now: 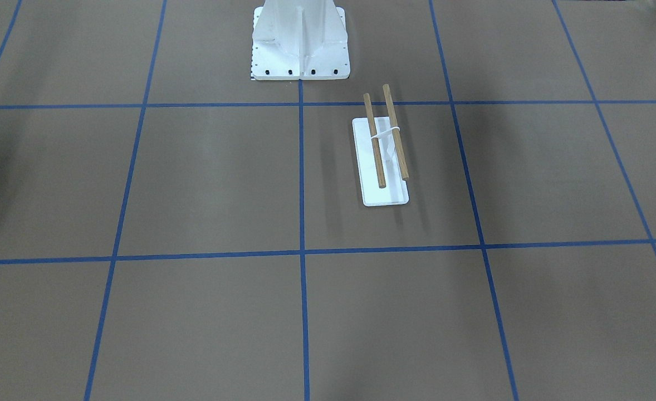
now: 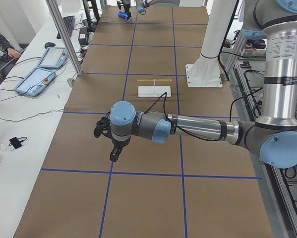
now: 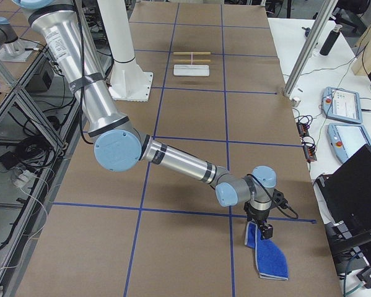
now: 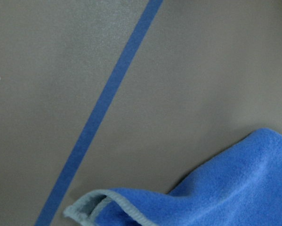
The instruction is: Hang towel on rack
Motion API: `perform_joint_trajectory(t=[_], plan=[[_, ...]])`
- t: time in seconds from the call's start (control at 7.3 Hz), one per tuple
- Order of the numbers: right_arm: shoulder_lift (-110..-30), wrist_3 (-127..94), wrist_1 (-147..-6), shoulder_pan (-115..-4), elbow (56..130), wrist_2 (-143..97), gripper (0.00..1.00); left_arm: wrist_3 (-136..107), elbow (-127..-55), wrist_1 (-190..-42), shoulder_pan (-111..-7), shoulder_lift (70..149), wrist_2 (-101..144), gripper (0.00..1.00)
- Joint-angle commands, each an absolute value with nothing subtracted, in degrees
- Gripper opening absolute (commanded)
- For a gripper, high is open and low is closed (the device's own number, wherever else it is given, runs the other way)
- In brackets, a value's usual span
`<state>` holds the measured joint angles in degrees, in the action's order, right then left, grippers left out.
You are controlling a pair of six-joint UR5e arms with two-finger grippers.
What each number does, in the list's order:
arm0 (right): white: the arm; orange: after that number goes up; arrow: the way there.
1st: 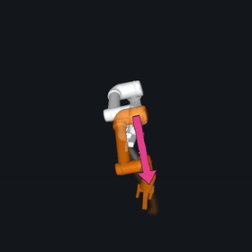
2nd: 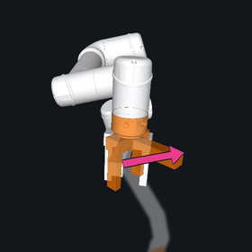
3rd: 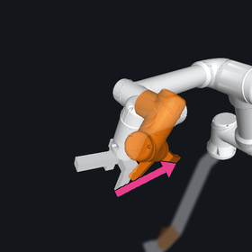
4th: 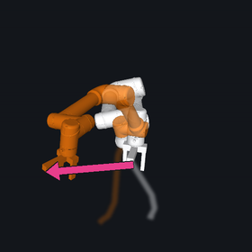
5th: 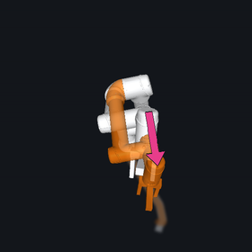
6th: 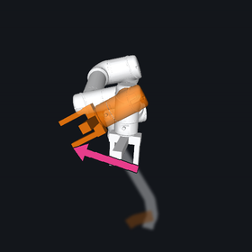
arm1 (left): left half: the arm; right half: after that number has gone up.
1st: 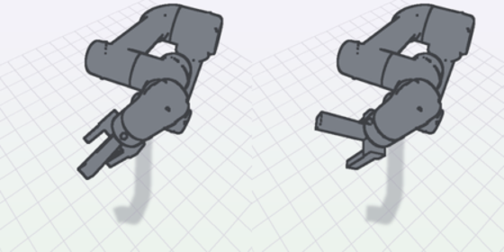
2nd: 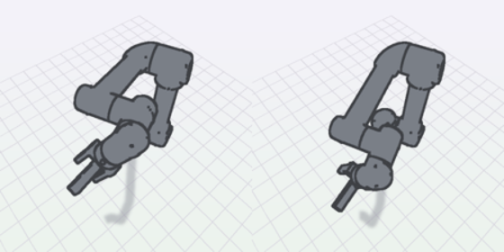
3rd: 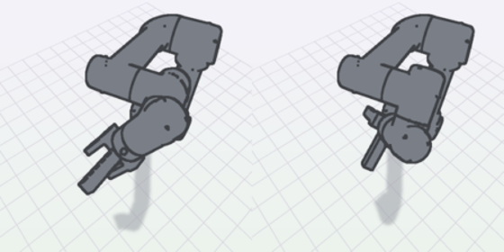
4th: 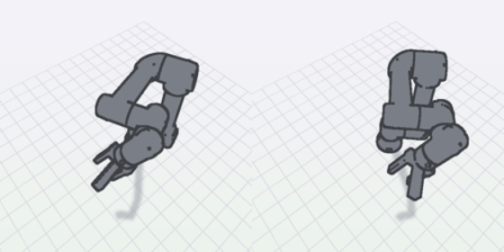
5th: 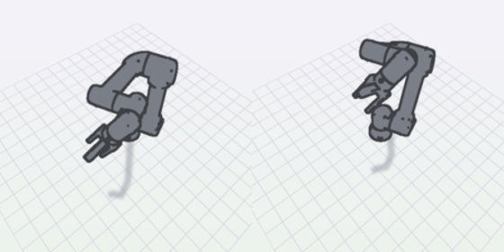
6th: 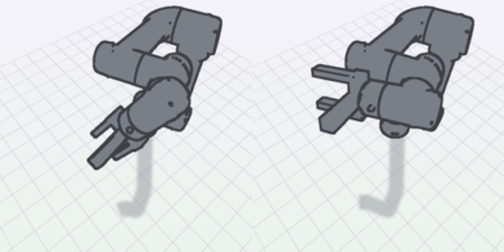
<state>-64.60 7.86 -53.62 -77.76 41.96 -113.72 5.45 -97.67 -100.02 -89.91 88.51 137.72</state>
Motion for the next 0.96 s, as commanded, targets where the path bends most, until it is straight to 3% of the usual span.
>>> perform_joint_trajectory(t=[0.0,0.14,0.41,0.55,0.82], plan=[[-63.64,7.65,-53.61,-76.91,40.44,-112.33,0.88,5.45,-97.65,-100.02,-89.91,88.51,137.72,0.98],[-62.41,7.65,-53.53,-76.82,38.60,-111.72,0.83,5.45,-97.65,-100.02,-89.91,88.51,137.81,0.98],[-61.96,7.65,-53.53,-76.29,38.06,-110.57,0.81,5.45,-97.65,-100.11,-89.91,88.51,137.81,0.98],[-61.96,7.65,-53.53,-76.29,38.06,-110.57,0.75,5.45,-97.65,-100.02,-89.91,88.51,137.81,0.98],[-61.70,7.65,-53.88,-76.29,37.97,-110.57,0.00,5.45,-97.73,-100.11,-89.91,88.51,137.81,0.98]])
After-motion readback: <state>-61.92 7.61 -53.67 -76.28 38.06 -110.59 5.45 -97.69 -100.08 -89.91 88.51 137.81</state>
